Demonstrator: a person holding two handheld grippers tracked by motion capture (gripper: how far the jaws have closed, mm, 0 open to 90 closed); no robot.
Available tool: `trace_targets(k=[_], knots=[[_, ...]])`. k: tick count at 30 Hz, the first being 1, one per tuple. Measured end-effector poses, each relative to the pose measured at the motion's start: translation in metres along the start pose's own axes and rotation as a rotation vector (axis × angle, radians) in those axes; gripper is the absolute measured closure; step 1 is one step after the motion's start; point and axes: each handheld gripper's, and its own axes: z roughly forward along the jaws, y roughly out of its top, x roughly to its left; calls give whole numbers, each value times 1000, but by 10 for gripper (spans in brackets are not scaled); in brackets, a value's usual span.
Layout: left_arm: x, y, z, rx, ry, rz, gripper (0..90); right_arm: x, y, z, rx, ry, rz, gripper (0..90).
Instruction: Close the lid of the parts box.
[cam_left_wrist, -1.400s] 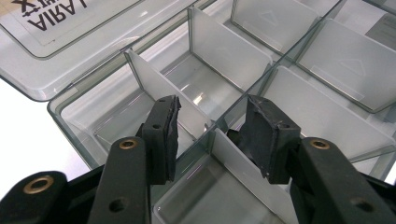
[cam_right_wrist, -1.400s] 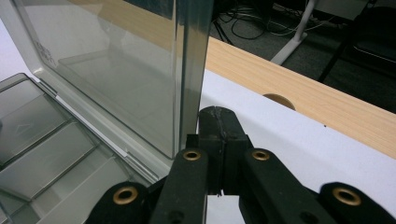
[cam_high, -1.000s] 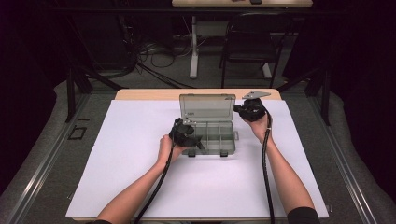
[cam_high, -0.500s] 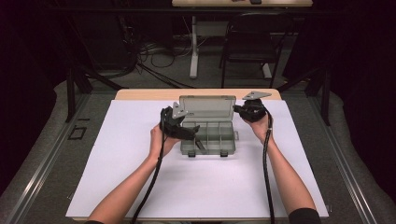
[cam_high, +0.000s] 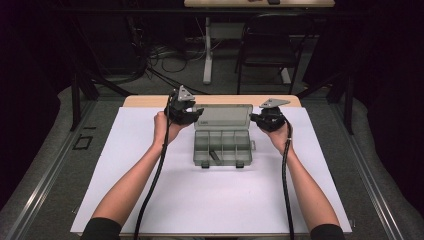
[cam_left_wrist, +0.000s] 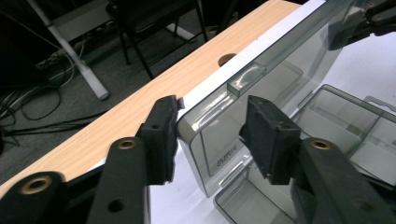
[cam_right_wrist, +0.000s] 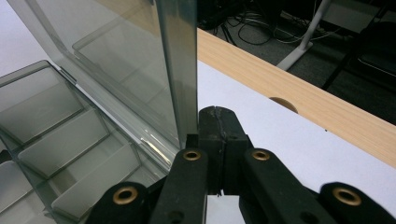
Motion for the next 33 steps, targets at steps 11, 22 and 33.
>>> trace_targets(k=[11, 22, 33], knots=[[4, -4, -4, -4, -35, -7, 635, 1, 9, -27, 15, -4, -14, 773], [1, -5, -7, 1, -36, 4, 638, 16, 39, -38, 57, 39, -57, 613], [-6, -12, -15, 0, -49, 28, 631, 25, 43, -39, 70, 30, -95, 711]])
